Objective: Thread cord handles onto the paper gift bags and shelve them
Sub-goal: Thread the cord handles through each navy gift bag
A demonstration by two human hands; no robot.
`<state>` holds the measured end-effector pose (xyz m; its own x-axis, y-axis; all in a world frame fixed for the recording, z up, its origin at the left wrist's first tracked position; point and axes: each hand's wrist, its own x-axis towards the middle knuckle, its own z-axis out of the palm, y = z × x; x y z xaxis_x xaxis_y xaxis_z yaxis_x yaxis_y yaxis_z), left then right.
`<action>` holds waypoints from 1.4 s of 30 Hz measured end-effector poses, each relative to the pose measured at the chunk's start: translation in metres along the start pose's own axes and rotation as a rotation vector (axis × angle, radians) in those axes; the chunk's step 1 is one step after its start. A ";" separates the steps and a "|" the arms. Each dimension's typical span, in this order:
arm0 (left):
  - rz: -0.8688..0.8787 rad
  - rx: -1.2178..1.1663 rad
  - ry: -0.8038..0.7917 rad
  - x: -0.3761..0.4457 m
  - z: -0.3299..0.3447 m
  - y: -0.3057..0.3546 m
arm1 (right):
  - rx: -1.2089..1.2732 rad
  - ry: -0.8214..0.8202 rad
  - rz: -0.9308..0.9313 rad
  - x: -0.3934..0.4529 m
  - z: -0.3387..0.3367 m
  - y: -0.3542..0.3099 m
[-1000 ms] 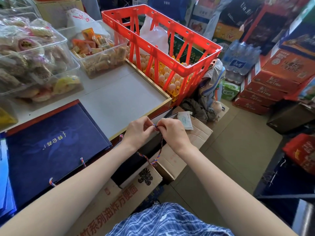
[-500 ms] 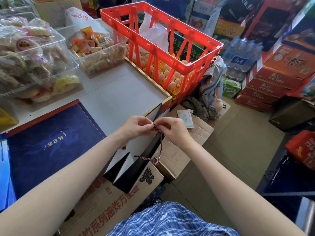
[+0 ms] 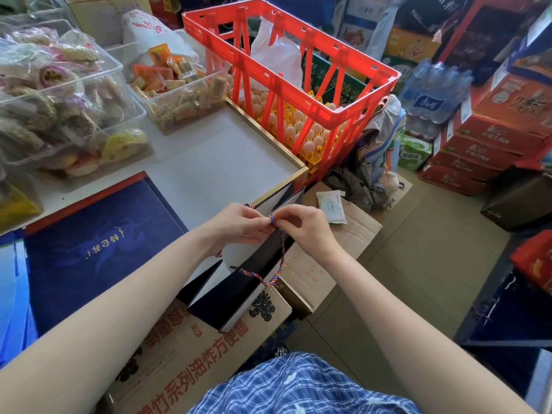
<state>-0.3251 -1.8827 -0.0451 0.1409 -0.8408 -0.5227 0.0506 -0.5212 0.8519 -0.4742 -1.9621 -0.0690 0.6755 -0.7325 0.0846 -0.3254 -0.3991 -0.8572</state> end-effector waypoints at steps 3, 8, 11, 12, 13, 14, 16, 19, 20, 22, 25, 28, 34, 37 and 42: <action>-0.013 -0.021 0.010 0.000 -0.001 -0.001 | -0.040 0.001 -0.019 0.000 0.001 -0.001; 0.025 0.023 0.107 0.003 0.001 -0.003 | -0.025 0.009 -0.041 0.000 0.004 -0.002; 0.041 -0.090 0.179 0.004 0.001 -0.006 | 0.068 0.077 0.075 -0.003 0.002 0.003; 0.043 -0.095 0.185 0.003 0.001 -0.007 | 0.070 0.079 0.139 -0.004 0.003 0.005; 0.044 -0.085 0.183 0.002 0.002 -0.007 | 0.063 0.059 0.208 -0.004 0.003 0.007; 0.049 -0.067 0.185 0.002 0.003 -0.007 | 0.055 0.025 0.265 -0.004 0.004 0.007; 0.068 -0.036 0.208 0.002 0.005 -0.006 | 0.072 -0.034 0.314 -0.002 0.007 0.003; 0.074 -0.035 0.228 0.002 0.005 -0.007 | 0.067 -0.067 0.340 0.001 0.013 -0.005; 0.075 -0.043 0.228 0.002 0.004 -0.008 | 0.043 -0.089 0.352 0.002 0.014 -0.005; 0.078 -0.063 0.227 0.001 0.002 -0.009 | -0.002 -0.158 0.389 0.002 0.015 -0.005; 0.072 -0.087 0.236 0.000 0.001 -0.010 | 0.029 -0.237 0.417 -0.001 0.015 -0.004; 0.059 -0.095 0.240 0.000 0.000 -0.011 | 0.104 -0.187 0.398 0.000 0.013 -0.003; 0.032 -0.098 0.346 0.005 0.001 -0.018 | 0.315 -0.141 0.443 0.002 0.011 -0.007; 0.001 -0.059 0.387 0.008 0.002 -0.024 | 0.442 -0.109 0.465 0.002 0.011 -0.006; 0.005 -0.137 0.400 0.005 0.005 -0.021 | 0.524 -0.109 0.496 0.002 0.006 -0.002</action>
<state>-0.3301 -1.8766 -0.0657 0.5133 -0.7061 -0.4879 0.1756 -0.4701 0.8650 -0.4685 -1.9591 -0.0704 0.6019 -0.6883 -0.4049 -0.2692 0.3024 -0.9144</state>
